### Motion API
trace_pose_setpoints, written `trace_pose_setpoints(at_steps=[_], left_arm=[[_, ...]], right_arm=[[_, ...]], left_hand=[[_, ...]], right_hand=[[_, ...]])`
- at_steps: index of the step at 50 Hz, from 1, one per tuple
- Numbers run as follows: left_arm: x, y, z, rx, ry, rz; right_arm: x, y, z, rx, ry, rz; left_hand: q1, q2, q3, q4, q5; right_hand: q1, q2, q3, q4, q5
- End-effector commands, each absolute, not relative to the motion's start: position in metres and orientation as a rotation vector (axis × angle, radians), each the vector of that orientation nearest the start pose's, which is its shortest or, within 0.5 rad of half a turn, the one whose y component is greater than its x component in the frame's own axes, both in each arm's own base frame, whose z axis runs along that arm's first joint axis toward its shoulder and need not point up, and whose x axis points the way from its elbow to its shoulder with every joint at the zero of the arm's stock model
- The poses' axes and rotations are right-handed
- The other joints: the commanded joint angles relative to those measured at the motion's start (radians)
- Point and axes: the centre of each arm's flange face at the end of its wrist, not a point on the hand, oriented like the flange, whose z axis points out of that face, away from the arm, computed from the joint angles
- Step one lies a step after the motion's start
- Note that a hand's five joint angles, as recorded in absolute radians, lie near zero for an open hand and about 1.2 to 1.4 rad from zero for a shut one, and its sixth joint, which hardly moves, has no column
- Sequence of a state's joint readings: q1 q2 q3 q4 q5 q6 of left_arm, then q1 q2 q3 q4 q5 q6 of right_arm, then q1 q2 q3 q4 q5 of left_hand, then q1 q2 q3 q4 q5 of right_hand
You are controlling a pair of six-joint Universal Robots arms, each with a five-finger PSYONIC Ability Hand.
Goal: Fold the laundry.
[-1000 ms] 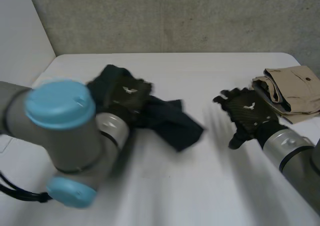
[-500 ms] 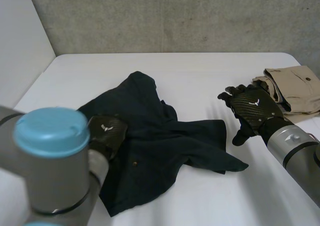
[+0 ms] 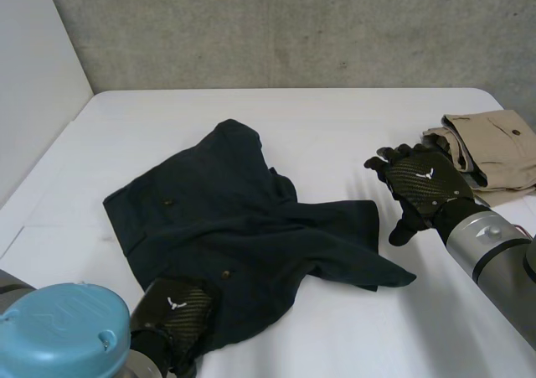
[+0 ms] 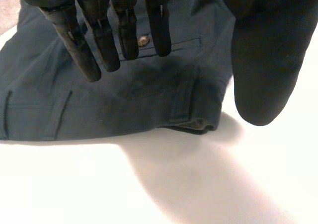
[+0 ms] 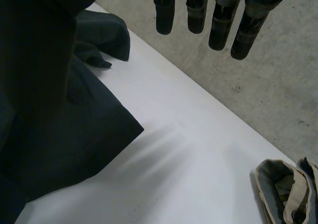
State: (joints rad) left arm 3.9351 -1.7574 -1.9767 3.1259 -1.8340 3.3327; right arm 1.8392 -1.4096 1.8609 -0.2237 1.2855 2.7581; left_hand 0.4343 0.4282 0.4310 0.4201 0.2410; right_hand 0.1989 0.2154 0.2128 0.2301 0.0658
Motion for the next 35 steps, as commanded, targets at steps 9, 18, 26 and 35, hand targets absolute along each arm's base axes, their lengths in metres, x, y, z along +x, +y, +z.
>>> trace_pose_setpoints(at_steps=[9,18,26,35], left_arm=[[-0.26,-0.11,0.134,1.151,2.568,-1.487],[-0.263,-0.115,0.125,1.145,2.57,-1.482],[-0.267,-0.122,0.124,1.115,2.552,-1.512],[-0.244,-0.162,0.136,0.83,2.412,-1.512]], right_arm=[[0.23,-0.243,0.193,-0.997,2.123,-1.85],[0.23,-0.243,0.193,-0.999,2.123,-1.851],[0.23,-0.243,0.192,-1.022,2.125,-1.856],[0.23,-0.243,0.193,-1.021,2.124,-1.858]], left_hand=[[0.096,0.102,0.099,0.11,0.115],[0.216,0.223,0.22,0.231,0.235],[0.727,0.733,0.73,0.741,0.746],[0.962,0.968,0.965,0.976,0.981]], right_hand=[[-0.024,-0.041,-0.038,-0.056,-0.066],[-0.024,-0.041,-0.038,-0.056,-0.066],[-0.024,-0.041,-0.038,-0.056,-0.066],[-0.024,-0.041,-0.038,-0.056,-0.066]])
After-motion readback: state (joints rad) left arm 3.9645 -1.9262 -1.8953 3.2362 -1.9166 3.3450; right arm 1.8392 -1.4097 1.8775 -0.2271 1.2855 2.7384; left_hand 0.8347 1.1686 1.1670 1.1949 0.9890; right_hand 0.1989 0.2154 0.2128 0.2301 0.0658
